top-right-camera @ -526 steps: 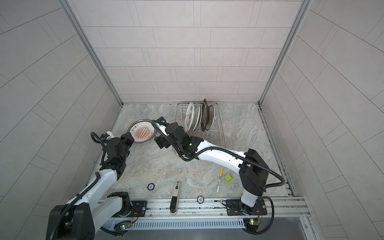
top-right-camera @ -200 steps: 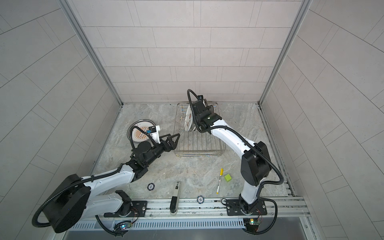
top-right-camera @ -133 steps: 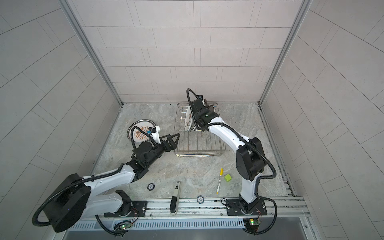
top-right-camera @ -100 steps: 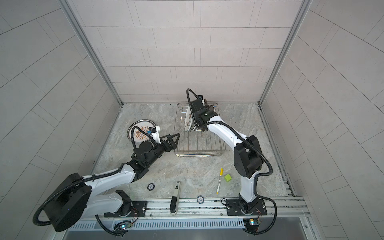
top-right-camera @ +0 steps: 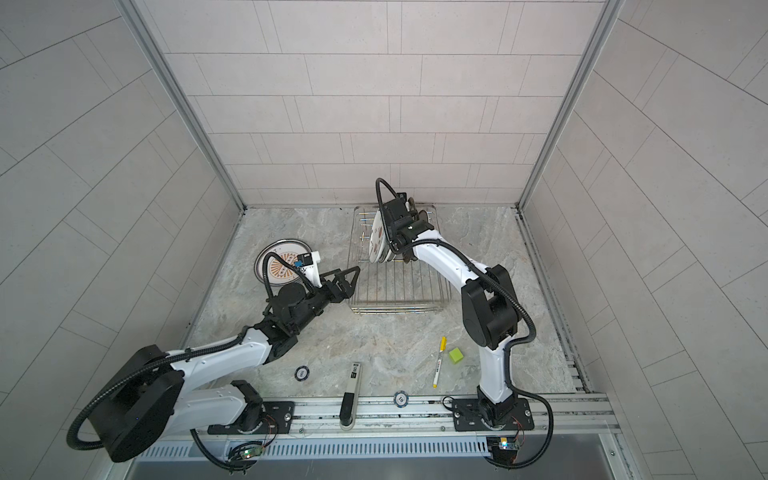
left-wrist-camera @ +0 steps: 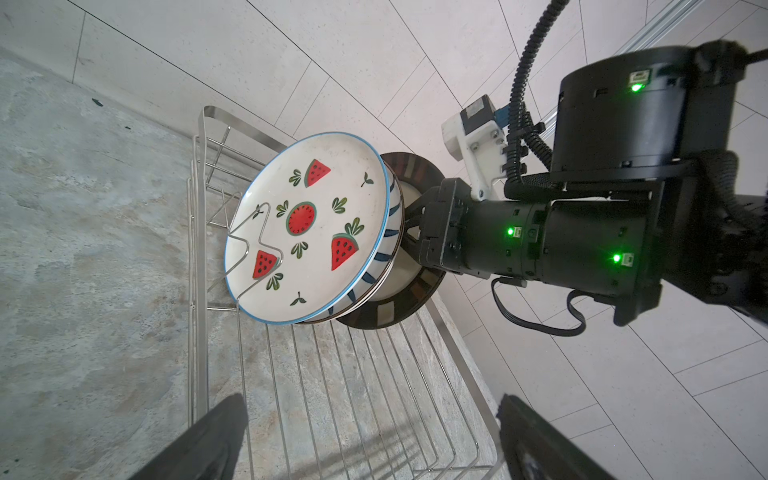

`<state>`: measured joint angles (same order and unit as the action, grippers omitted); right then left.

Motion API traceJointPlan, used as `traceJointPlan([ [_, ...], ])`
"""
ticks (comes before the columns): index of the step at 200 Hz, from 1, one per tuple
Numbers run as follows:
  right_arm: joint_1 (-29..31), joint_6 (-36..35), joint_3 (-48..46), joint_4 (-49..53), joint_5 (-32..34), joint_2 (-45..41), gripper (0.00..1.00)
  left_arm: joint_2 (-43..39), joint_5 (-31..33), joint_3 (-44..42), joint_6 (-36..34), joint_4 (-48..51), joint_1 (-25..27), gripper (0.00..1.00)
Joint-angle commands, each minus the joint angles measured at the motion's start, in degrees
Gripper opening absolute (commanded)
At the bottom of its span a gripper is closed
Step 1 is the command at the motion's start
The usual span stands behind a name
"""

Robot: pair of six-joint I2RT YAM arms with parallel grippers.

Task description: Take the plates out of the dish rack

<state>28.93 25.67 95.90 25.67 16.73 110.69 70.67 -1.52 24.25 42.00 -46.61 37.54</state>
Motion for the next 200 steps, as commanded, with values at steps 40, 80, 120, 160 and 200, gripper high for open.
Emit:
traceJointPlan([
  [40,-0.1,1.35,-3.2,-6.24,-2.47,-0.13,0.17,0.51,1.51,0.19,0.61,-2.78,0.34,1.0],
  [80,0.0,2.54,-6.88,-10.78,0.42,-0.74,0.18,0.04,3.62,-0.61,1.24,-3.32,0.34,1.0],
  [120,0.84,1.95,-7.35,-12.57,1.99,-0.18,0.22,-0.21,4.31,-1.22,1.22,-3.72,0.34,1.0],
  [160,1.39,1.75,-6.94,-11.87,4.58,0.36,0.23,-0.45,5.03,-1.49,1.11,-3.75,0.34,1.0],
  [200,1.4,1.74,-6.75,-11.82,5.02,1.02,0.13,-0.1,5.55,-1.68,1.16,-3.88,0.34,1.0],
])
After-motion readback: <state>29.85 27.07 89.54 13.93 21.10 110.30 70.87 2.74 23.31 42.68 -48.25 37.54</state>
